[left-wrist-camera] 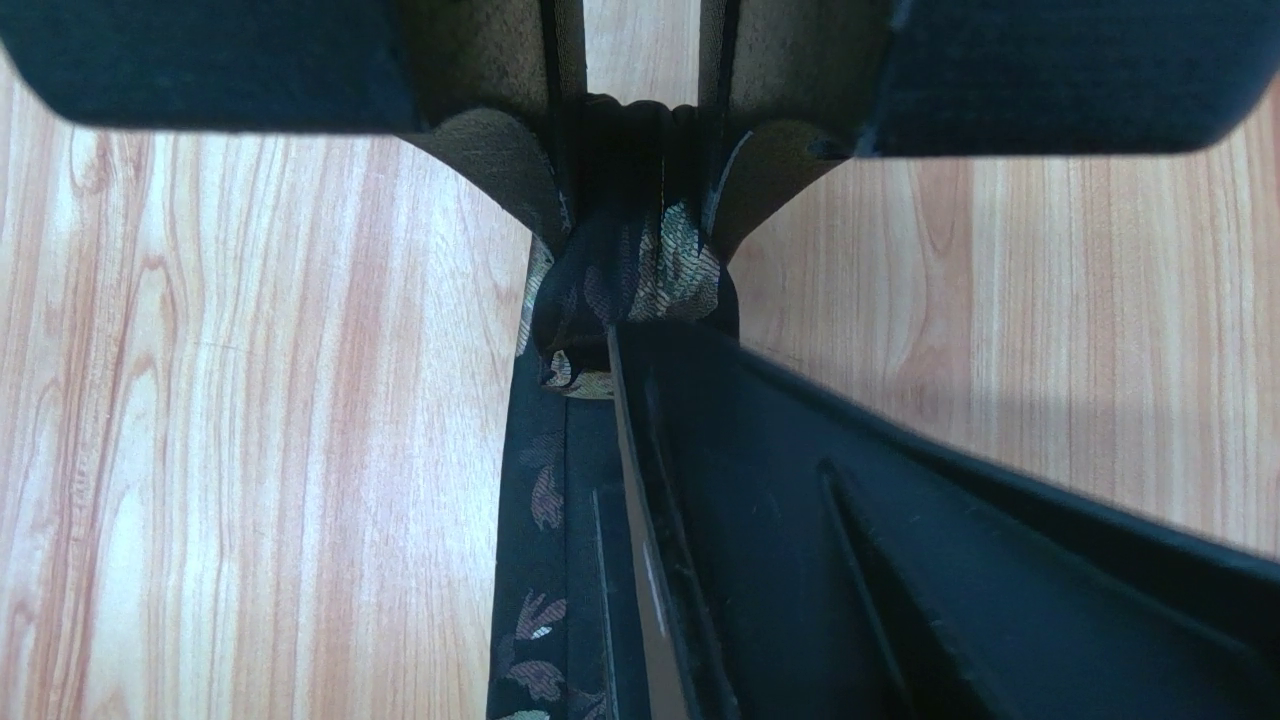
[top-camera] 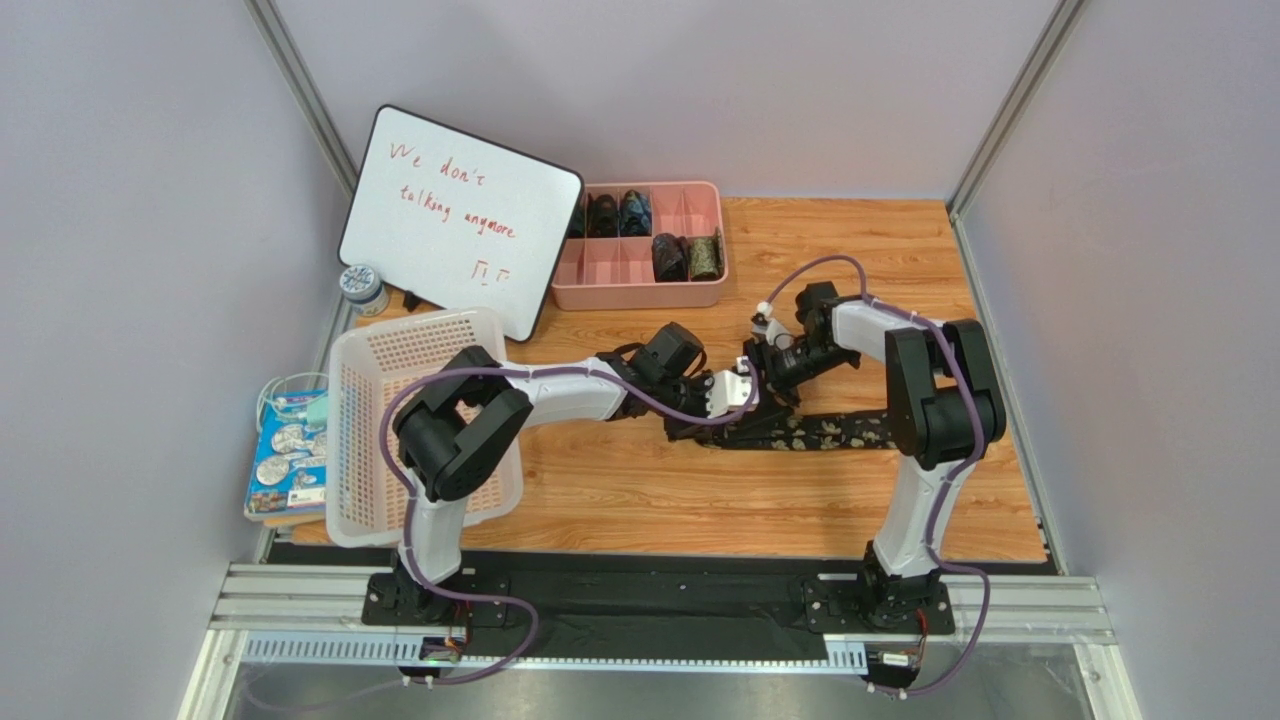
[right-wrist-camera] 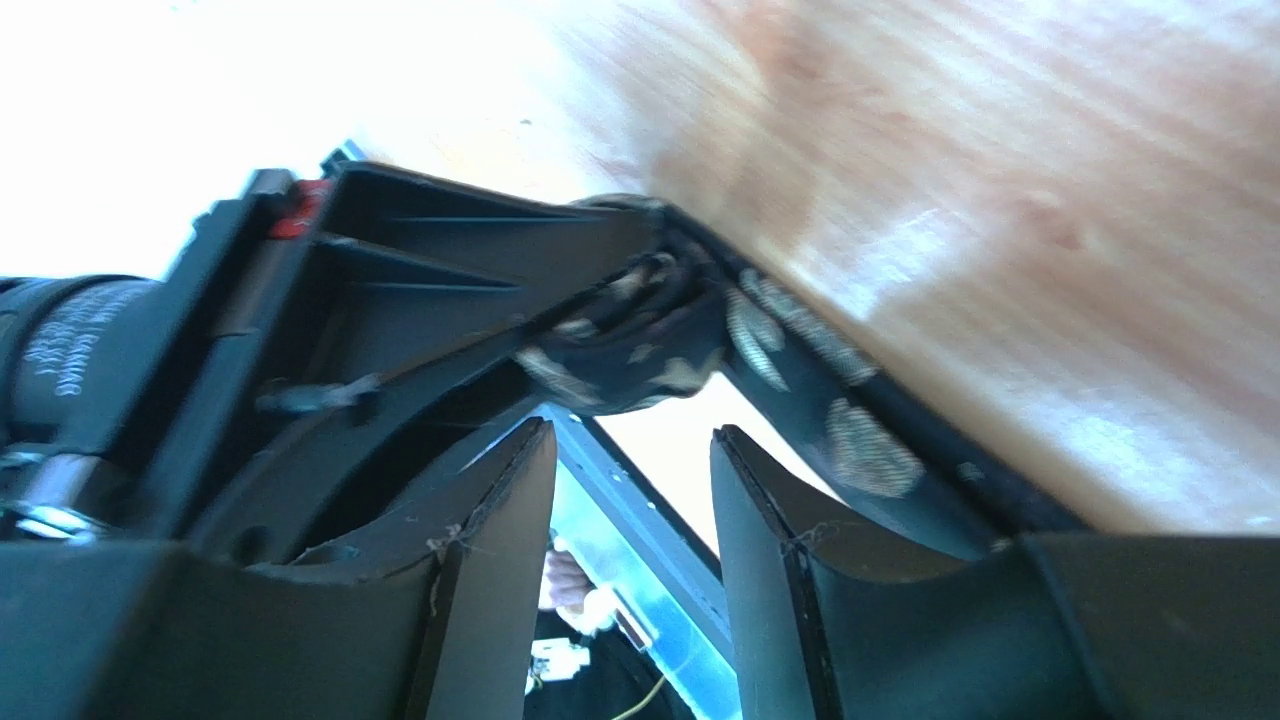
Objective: Roll the ties
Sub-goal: Roll the tie at the center of the board.
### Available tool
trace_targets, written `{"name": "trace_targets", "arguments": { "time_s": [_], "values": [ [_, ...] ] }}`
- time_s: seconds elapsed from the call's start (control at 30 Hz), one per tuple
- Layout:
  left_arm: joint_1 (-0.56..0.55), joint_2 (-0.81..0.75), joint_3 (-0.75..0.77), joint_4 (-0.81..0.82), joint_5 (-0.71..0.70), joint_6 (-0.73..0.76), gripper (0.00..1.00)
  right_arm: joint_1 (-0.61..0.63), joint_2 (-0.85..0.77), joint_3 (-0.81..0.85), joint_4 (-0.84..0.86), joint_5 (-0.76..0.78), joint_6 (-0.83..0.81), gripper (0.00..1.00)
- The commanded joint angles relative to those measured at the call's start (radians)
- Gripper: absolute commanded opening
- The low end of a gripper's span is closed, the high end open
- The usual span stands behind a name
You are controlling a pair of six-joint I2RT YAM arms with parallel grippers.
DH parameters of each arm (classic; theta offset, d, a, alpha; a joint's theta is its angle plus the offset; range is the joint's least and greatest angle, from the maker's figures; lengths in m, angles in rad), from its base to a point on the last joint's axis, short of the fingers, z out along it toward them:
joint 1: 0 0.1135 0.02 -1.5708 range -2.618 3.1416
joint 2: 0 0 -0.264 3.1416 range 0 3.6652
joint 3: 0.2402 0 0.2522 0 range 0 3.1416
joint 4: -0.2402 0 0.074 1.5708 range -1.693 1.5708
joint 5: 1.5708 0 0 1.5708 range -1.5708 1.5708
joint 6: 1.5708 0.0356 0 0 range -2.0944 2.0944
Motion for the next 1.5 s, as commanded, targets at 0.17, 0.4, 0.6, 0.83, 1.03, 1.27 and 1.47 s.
{"name": "trace_targets", "arguments": {
  "time_s": [0.17,0.4,0.6,0.83,1.03,1.27,1.47],
  "values": [
    [-0.019,0.074,0.047,-0.186,-0.06,0.0,0.25,0.056,0.034,-0.042,0.175,-0.025,0.108,0.31],
    [0.017,0.014,-0.032,-0.093,0.013,-0.021,0.57,0.013,0.077,-0.076,0.12,0.081,0.045,0.0],
    [0.057,-0.046,-0.152,0.226,0.156,-0.158,0.77,-0.019,0.129,-0.079,0.117,0.184,0.034,0.0],
    [0.039,0.014,-0.171,0.448,0.205,-0.227,0.81,-0.019,0.178,-0.056,0.12,0.244,0.044,0.0],
    [0.013,0.052,-0.126,0.356,0.164,-0.151,0.59,-0.002,0.188,-0.025,0.123,0.215,0.047,0.0],
    [-0.013,0.014,-0.063,0.013,0.006,0.035,0.23,-0.021,0.119,0.018,0.028,0.094,-0.013,0.19],
    [-0.022,0.063,0.045,-0.195,-0.069,0.032,0.23,-0.045,-0.004,0.023,-0.097,0.022,-0.07,0.42]
  ]
}}
